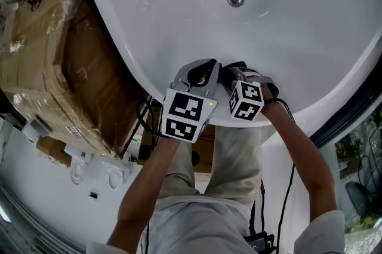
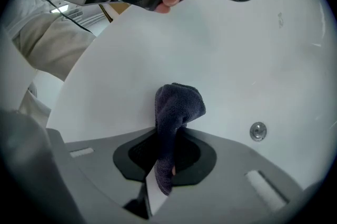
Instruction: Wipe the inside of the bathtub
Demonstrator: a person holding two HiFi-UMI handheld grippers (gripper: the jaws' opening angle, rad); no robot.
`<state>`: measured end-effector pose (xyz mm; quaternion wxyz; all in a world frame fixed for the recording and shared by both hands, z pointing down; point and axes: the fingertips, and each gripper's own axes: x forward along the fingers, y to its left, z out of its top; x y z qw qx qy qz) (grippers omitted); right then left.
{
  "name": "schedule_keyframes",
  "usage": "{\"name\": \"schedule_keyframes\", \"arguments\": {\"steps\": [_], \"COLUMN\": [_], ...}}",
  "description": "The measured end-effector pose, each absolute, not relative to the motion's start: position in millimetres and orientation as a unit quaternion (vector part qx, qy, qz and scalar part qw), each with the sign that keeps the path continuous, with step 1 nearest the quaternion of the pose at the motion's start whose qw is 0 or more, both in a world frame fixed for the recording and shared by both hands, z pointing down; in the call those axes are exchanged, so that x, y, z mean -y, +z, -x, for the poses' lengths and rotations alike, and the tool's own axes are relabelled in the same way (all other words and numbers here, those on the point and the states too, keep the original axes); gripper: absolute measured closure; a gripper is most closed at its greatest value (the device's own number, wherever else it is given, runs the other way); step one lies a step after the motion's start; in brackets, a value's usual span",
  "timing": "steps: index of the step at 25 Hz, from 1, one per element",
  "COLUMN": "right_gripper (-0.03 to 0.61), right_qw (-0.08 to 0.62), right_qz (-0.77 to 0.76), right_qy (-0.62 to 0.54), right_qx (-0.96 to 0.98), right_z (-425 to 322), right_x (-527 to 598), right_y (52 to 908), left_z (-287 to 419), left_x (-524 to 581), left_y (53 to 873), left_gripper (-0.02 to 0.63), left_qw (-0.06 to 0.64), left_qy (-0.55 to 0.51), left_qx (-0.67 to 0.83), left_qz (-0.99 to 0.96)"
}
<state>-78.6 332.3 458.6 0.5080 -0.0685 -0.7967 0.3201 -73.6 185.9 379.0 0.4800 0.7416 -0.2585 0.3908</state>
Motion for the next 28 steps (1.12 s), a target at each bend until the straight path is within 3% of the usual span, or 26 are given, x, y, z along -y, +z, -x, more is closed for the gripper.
{"name": "schedule_keyframes", "arguments": {"steps": [28], "right_gripper": [0.531], "right_qw": [0.525], "right_qz": [0.012], "right_qy": [0.328], "right_qx": [0.785], "right_z": [64.4], "right_x": [-298.9], "right_y": [550.4], "left_z": [65.9], "left_x": [-173.8], "left_y": [428.0], "left_gripper": [0.615], "left_qw": [0.477], "left_qy": [0.404], "left_qx": [0.252], "left_qz": [-0.738]}}
